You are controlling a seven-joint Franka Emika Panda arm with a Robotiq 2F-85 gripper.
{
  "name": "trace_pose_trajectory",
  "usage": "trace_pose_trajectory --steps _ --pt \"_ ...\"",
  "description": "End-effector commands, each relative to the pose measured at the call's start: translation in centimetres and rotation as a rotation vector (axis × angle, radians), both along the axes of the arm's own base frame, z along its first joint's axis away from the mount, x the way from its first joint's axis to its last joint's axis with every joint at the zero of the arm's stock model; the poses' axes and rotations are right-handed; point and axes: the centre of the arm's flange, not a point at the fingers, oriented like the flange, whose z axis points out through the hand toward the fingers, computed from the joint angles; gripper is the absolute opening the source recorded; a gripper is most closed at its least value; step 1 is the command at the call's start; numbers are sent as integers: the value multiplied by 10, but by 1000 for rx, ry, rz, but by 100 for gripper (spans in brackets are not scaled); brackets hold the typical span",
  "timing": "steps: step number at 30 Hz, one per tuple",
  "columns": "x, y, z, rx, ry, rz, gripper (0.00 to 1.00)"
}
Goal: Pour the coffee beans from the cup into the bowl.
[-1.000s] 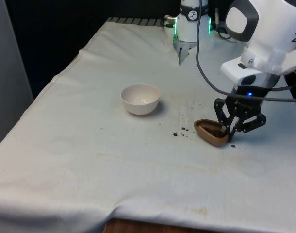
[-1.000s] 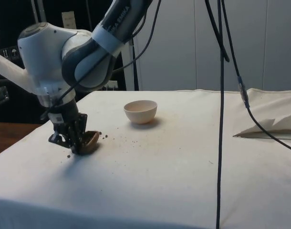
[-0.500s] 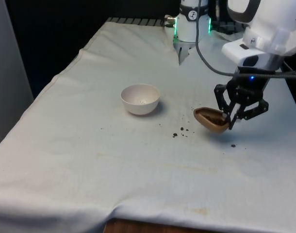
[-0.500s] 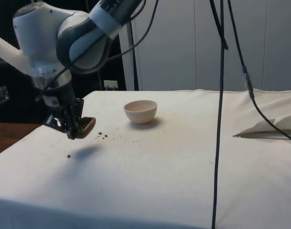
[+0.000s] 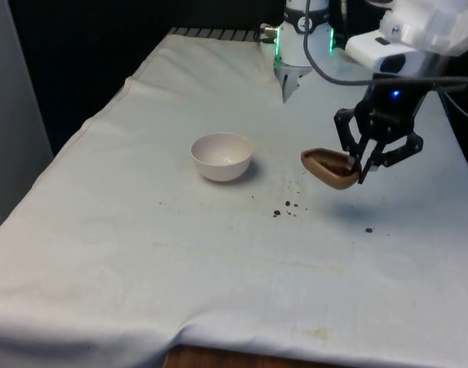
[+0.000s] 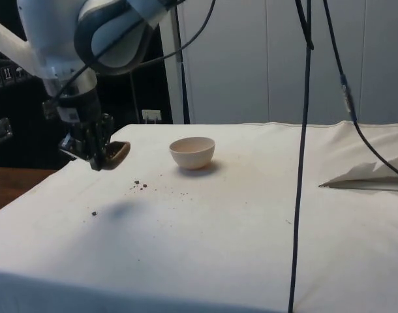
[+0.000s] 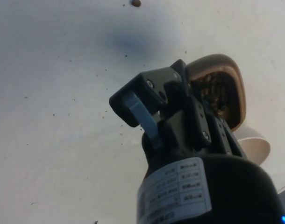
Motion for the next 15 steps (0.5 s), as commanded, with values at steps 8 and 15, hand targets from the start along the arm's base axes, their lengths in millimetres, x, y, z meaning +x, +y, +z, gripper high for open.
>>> trace_pose_trajectory --steps 8,15 --pt "-4 -10 24 21 -2 -7 0" --pt "-6 -18 37 30 -5 -11 0"
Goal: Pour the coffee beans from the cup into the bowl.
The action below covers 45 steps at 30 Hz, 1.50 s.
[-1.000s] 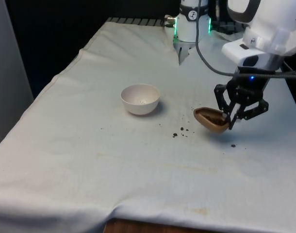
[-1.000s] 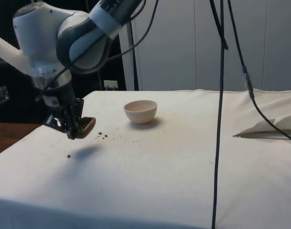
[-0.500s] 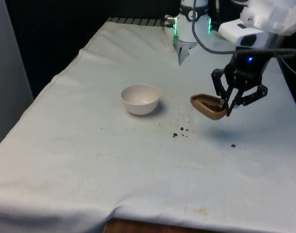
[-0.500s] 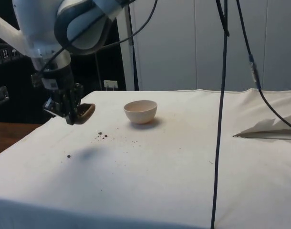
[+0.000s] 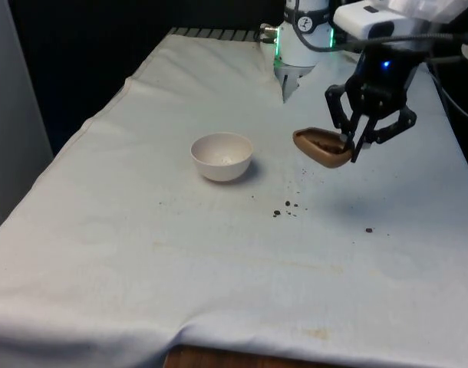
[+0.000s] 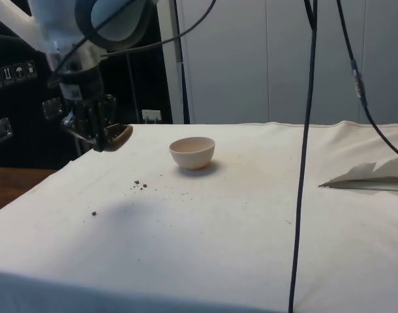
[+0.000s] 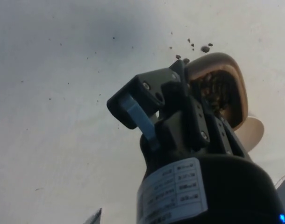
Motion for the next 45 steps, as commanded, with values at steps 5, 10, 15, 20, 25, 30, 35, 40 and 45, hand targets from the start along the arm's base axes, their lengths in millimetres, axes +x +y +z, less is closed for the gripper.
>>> trace_pose_trajectory --steps 5,10,15,20,25,30,35,40,45 --pt "-2 -8 9 8 -1 -4 0" --pt "-8 -16 20 30 1 -6 0" --pt "-13 -22 27 33 1 -9 0" --pt "-19 -28 30 20 7 -16 0" --pt "-29 -36 37 33 3 -17 0" --pt "-34 -40 37 18 15 -22 0" --pt "-47 -52 39 38 5 -17 0" --pt "-55 -61 39 45 0 -16 0" --pt "-62 -71 39 57 -1 -15 0"
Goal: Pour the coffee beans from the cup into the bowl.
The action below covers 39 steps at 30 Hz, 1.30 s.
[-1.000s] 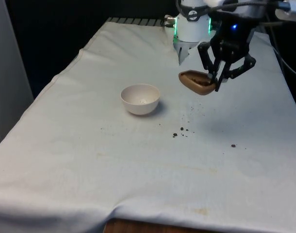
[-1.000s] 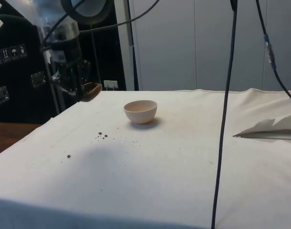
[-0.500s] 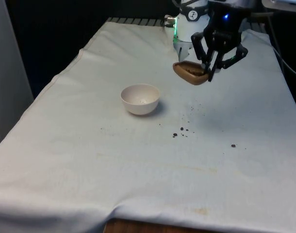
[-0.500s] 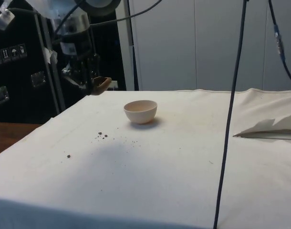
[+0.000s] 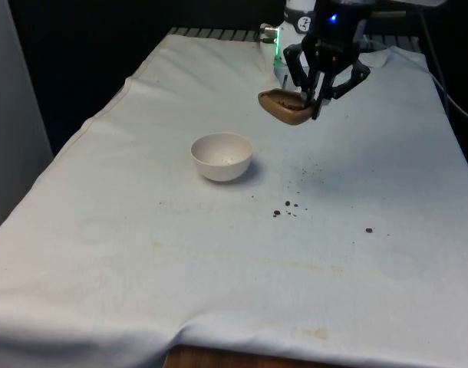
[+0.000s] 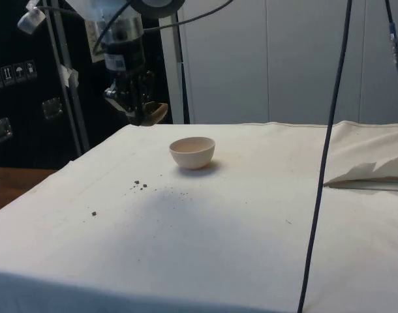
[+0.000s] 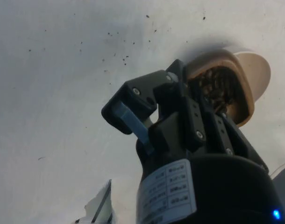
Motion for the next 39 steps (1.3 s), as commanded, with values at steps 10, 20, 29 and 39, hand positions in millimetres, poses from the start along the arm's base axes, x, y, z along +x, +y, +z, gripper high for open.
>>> trace_pose_trajectory --steps 10,20,29,39 --pt "-13 -22 3 47 -15 6 0" --pt "-21 -45 6 96 -14 1 0" --pt "-22 -62 5 151 -9 -5 0" --pt "-23 -79 1 191 10 -11 0"
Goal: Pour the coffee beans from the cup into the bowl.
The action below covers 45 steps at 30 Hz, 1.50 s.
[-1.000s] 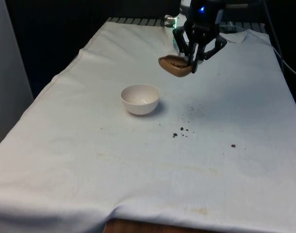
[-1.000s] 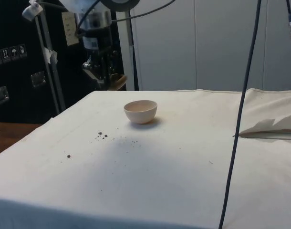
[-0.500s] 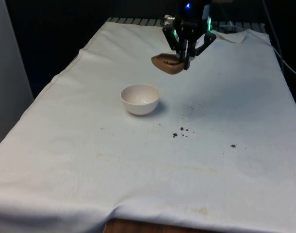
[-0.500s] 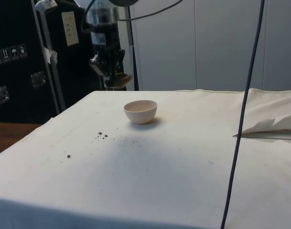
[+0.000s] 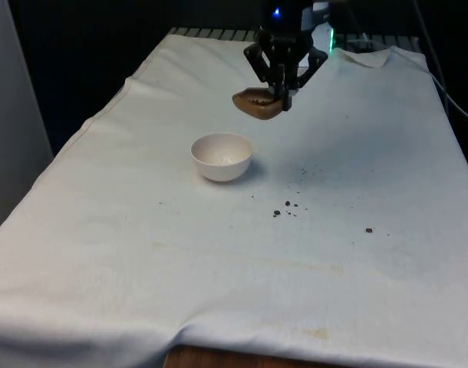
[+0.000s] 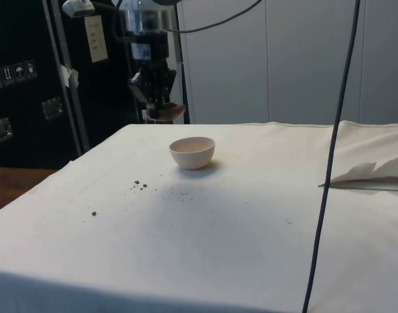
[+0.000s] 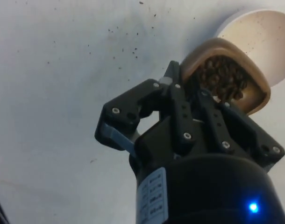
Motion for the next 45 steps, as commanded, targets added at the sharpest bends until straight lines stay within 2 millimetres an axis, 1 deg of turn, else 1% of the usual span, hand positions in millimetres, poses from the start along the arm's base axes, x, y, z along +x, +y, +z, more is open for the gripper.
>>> trace_pose_trajectory --steps 1,8,10,18,19,27,28,32,38,45 --pt "-1 -2 1 22 -10 1 0" --pt "-5 -17 -3 73 -6 2 0" --pt "-4 -18 -5 68 4 2 0" --pt "-8 -30 -8 138 -7 5 0" --pt "-7 -30 -8 121 0 4 0" --pt "-11 -43 -14 200 -16 20 0" --pt "-11 -43 -14 185 -10 18 0" --pt "-12 -50 -17 233 -24 34 0" --pt "-14 -59 -20 253 -34 52 0" --pt "-18 -74 -27 276 -52 93 0"
